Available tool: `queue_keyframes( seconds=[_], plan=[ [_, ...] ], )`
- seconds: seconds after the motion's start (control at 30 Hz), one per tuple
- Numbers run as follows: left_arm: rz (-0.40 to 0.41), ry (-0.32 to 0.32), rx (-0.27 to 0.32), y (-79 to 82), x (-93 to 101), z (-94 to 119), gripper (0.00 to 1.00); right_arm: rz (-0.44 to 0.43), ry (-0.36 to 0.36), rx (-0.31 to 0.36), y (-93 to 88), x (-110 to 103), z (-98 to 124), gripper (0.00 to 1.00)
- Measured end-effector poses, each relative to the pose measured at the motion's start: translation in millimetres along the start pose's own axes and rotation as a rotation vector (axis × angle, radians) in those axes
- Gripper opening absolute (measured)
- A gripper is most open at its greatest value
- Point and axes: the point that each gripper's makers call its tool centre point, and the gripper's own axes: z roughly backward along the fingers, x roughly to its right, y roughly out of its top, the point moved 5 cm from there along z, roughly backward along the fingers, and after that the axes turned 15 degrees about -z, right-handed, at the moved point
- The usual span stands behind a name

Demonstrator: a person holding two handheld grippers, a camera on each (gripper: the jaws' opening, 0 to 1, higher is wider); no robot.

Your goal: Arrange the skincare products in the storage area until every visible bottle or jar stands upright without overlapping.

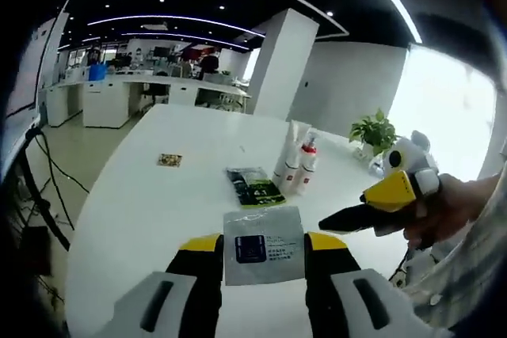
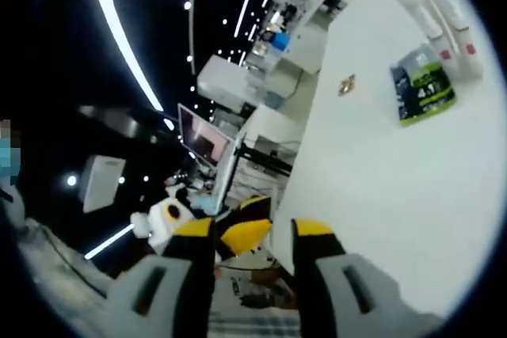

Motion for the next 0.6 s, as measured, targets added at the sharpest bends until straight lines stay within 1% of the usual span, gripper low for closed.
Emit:
queue_keyframes(
  seconds=[0.03,0.1,0.17,0.2,0.37,0.43,0.5,0.57,0.6],
  plan=[
    [-0.027,-0.006,0.000,2.1,3.1,-1.0,0.41,-0.002,-0.002,0.002,0.3,0.1,0.0,0.37],
    [-0.092,-0.053,-0.003,7.7,15.9,-4.3,0.41,-0.006,-0.006,0.006,1.5,1.1,0.0,0.37],
    [-0.139,-0.065,-0.002,11.8,22.2,-6.0,0.41,-0.012,-0.015,0.002,1.5,2.7,0.4,0.36],
    [-0.180,-0.086,-0.002,14.8,27.5,-7.2,0.41,-0.013,-0.021,0.000,1.7,3.7,0.8,0.35],
    [-0.259,-0.123,0.000,22.3,40.7,-10.1,0.41,-0.024,-0.045,-0.012,2.0,8.4,3.3,0.28],
    [-0.282,-0.135,-0.011,21.6,45.1,-11.8,0.41,-0.028,-0.052,-0.013,2.1,9.4,5.3,0.25],
    [-0.304,-0.151,-0.010,21.6,49.2,-12.9,0.41,-0.036,-0.059,-0.010,2.8,10.7,7.7,0.22],
    [-0.309,-0.157,-0.014,21.8,51.7,-13.5,0.41,-0.037,-0.063,-0.006,4.7,13.0,9.5,0.19],
    [-0.335,-0.167,-0.018,21.8,54.1,-13.7,0.41,-0.043,-0.072,-0.007,5.4,14.8,11.0,0.17]
  ],
)
